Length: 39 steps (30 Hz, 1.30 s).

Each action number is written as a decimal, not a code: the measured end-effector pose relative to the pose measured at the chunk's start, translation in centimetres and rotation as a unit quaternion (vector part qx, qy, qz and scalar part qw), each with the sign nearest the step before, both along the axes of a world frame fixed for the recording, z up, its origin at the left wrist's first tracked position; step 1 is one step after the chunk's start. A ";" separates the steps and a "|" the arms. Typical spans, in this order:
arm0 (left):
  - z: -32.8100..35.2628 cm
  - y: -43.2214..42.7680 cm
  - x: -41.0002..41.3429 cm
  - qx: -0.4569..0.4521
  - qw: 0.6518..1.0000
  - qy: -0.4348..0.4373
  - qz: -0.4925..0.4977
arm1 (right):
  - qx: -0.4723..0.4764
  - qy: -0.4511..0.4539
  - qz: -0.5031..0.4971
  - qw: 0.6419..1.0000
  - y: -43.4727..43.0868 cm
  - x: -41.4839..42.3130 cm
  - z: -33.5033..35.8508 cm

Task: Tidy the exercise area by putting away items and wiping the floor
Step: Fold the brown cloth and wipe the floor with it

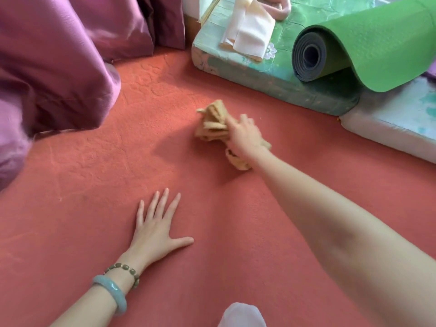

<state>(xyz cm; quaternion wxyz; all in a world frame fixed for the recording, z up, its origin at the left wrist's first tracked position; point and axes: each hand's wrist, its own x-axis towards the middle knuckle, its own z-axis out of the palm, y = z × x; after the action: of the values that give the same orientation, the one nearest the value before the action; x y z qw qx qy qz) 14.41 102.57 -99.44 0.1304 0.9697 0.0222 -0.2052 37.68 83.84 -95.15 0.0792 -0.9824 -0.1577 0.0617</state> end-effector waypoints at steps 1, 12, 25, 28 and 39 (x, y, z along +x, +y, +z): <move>0.0 0.0 0.0 -0.005 1.000 0.001 0.002 | -0.016 -0.004 -0.029 0.999 -2.1 0.6 0.3; 0.0 0.2 0.3 0.009 1.000 0.026 -0.006 | -0.022 0.022 -0.267 0.963 -9.7 -2.9 0.5; 2.1 -1.2 0.5 0.014 0.998 0.044 0.034 | 0.103 0.071 0.180 0.976 -8.6 -13.3 0.0; 3.4 -2.6 0.2 0.042 0.994 0.070 0.066 | 0.088 0.107 0.041 0.990 -14.2 -11.4 0.7; 28.2 -9.6 -3.2 -0.206 0.932 0.059 0.293 | 0.436 0.227 -0.161 0.856 -15.5 -15.0 26.4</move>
<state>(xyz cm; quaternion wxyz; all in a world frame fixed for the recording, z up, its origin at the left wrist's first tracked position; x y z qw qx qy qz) 11.19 92.93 -71.27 0.3805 0.8579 0.2701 -0.2150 22.69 68.30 -68.78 0.5416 -0.8177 0.0143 0.1946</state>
